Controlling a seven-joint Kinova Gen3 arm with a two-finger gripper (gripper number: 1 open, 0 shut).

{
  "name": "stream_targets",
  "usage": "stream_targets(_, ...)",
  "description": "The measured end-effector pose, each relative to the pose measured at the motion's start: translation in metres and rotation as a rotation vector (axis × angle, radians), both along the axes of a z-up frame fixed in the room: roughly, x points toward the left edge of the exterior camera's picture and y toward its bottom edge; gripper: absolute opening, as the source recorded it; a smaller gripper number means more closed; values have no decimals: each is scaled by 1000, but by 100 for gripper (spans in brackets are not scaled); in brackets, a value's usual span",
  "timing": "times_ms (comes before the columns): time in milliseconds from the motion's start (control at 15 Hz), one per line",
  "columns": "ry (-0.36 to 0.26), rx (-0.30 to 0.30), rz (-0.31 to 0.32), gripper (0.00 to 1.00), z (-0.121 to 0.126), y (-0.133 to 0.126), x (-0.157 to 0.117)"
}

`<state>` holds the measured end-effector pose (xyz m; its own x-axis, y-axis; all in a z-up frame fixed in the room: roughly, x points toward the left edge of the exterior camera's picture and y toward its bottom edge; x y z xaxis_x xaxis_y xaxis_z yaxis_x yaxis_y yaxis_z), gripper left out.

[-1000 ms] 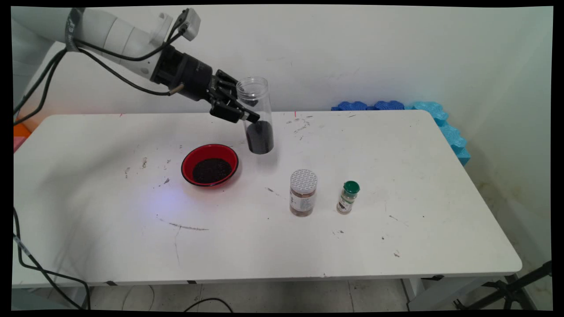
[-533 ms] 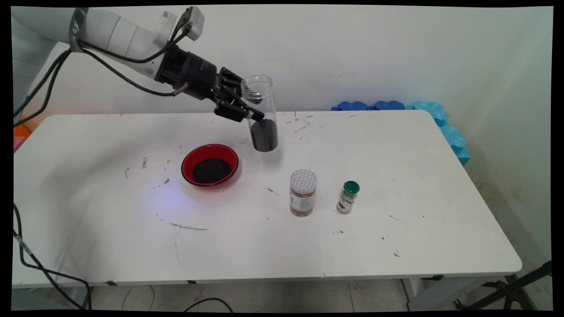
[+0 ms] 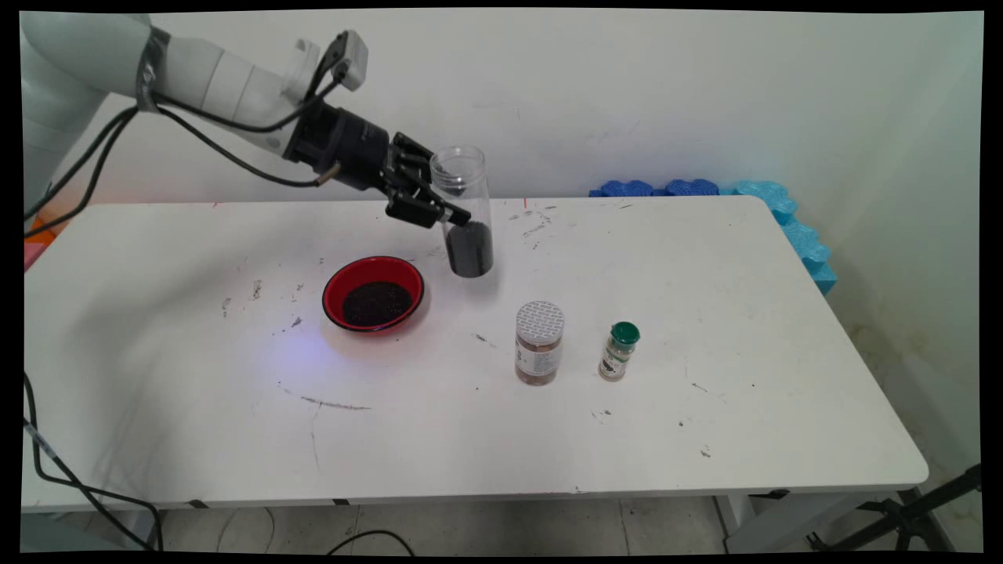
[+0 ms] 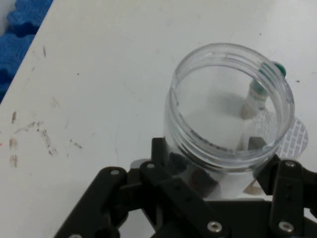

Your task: Place the picked object on the table

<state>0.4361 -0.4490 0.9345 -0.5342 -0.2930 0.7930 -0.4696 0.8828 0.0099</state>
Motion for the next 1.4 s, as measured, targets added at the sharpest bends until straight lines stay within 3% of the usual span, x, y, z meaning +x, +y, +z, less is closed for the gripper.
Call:
stream_targets(800,-31,37,39,0,-49,2,-5)
stream_targets(1400,-35,51,50,0,-68,3,-6)
